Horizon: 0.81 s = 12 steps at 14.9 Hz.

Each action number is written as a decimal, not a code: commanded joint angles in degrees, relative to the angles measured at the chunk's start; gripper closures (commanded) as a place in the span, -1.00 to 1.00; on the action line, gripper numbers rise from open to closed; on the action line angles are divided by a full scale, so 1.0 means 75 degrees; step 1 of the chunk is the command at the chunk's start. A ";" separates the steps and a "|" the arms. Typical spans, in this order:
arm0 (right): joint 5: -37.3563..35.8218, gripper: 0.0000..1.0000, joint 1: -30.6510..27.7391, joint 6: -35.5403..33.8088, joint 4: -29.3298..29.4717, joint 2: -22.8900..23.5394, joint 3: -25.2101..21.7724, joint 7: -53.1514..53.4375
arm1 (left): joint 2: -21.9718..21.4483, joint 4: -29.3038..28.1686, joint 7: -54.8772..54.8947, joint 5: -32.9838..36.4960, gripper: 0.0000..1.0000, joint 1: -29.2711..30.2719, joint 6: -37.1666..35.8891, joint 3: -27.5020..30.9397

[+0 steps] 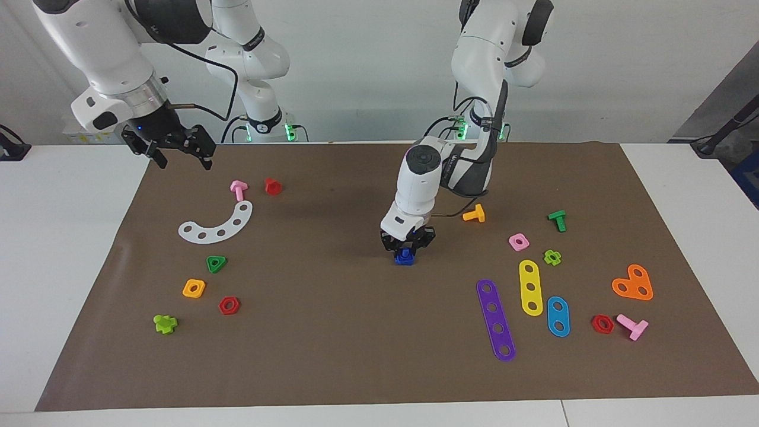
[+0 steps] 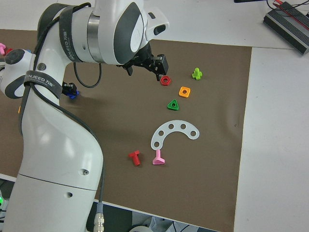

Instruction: Unscrew and place screws in storage area

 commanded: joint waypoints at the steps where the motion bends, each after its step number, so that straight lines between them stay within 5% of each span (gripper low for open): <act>1: 0.0153 -1.00 -0.0055 0.0068 -0.0159 -0.0132 0.0043 0.0005 | -0.0040 0.0389 0.0050 0.0116 0.27 -0.0022 -0.0431 0.0095; 8: 0.0153 -1.00 -0.0055 0.0068 -0.0159 -0.0132 0.0043 0.0005 | 0.0183 0.1690 0.0062 0.0034 0.26 0.0130 -0.2059 0.0095; 12: 0.0153 -1.00 -0.0055 0.0068 -0.0159 -0.0132 0.0043 0.0005 | 0.0055 0.1809 0.0691 -0.0130 0.26 0.0750 -0.2308 0.0095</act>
